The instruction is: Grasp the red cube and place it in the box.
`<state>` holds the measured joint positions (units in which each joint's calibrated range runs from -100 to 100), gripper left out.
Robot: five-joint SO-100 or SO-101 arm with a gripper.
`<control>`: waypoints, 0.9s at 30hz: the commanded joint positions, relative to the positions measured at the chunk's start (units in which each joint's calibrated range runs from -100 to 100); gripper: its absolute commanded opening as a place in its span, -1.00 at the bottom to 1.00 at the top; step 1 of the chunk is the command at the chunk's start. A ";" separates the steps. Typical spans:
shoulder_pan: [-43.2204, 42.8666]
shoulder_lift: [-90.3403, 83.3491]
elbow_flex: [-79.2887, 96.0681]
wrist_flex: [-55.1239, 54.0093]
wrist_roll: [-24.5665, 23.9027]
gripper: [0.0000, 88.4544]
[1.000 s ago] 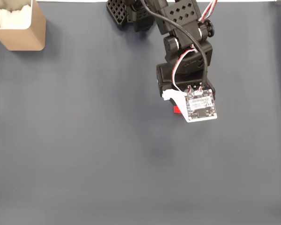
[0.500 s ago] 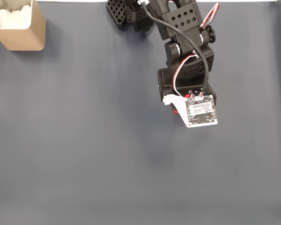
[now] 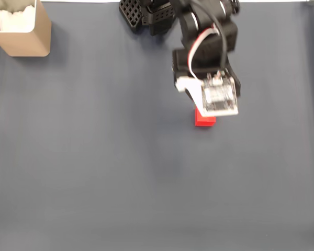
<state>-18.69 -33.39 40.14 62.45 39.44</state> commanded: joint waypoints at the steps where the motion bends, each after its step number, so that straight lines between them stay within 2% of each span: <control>1: 0.09 -7.94 0.18 3.53 1.32 -0.28; 7: 1.72 -10.80 3.01 4.68 2.00 -0.28; 21: 1.93 -1.18 2.37 -1.96 2.39 -0.23; 27: 1.72 0.46 1.73 -5.32 0.39 -0.26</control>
<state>-16.91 -33.13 44.58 59.11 40.46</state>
